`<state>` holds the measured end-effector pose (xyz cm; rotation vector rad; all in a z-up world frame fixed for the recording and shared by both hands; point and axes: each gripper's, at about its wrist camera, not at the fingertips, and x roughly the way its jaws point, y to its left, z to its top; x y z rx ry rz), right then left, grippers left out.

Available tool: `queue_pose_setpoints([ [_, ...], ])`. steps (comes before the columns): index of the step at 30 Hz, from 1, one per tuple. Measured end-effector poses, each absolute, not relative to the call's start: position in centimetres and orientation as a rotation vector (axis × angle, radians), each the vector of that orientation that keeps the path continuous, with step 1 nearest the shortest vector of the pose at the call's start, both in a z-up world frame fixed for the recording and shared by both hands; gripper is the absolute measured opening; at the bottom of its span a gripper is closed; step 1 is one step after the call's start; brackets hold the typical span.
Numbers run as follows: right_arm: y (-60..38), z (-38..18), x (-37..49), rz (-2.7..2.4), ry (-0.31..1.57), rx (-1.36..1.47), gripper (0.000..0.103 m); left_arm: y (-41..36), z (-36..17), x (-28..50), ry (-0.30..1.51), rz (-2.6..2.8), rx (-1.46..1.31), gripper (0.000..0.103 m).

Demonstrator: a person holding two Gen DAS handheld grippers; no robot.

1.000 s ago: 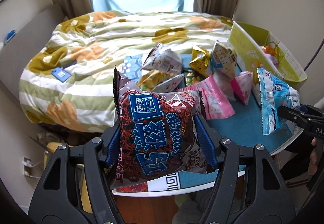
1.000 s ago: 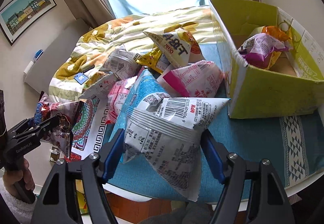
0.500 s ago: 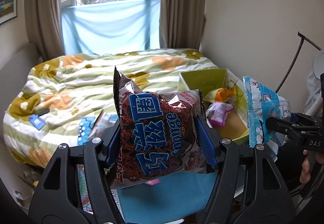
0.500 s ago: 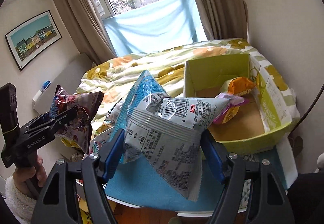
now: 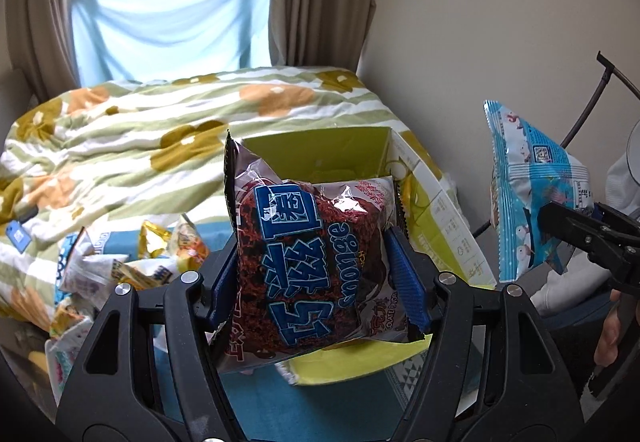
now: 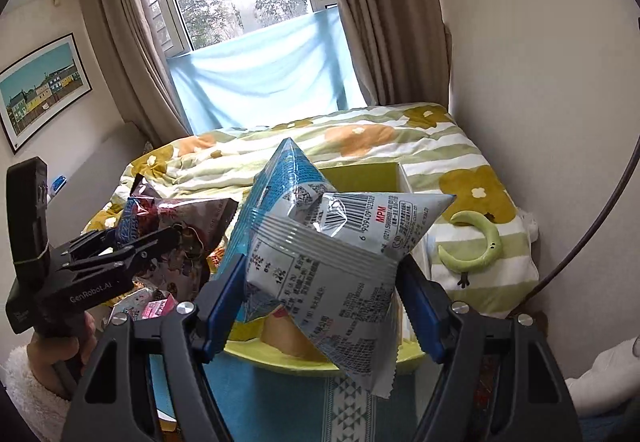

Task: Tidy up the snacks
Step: 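Drop the red-blue bag into the box with the left tool while the right tool carries the white bag, then lower the white-and-blue bag into the box and open the right tool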

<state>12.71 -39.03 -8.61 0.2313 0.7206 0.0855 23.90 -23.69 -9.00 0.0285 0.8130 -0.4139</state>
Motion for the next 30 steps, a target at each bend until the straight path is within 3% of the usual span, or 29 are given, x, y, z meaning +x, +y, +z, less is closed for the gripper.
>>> queue_pose_setpoints([
  [3,-41.0,-8.9,13.4,0.105,0.735,0.250,0.070,-25.5,-10.5,24.7,0.832,-0.407,0.033,0.069],
  [4,-41.6,-9.1,13.8,0.112,0.741,0.257,0.070,-26.1,-10.9,24.7,0.829,-0.402,0.040,0.079],
  [5,-42.1,-9.3,14.2,0.121,0.750,0.263,0.070,-26.6,-11.3,24.8,0.837,-0.389,0.054,0.101],
  [15,-43.3,-11.9,17.3,0.171,0.833,0.307,0.070,-25.6,-14.3,25.1,0.960,-0.403,0.033,0.102],
  [30,-39.0,-14.0,25.1,0.234,0.930,0.261,0.072,-22.8,-12.7,26.4,0.927,-0.399,0.095,0.102],
])
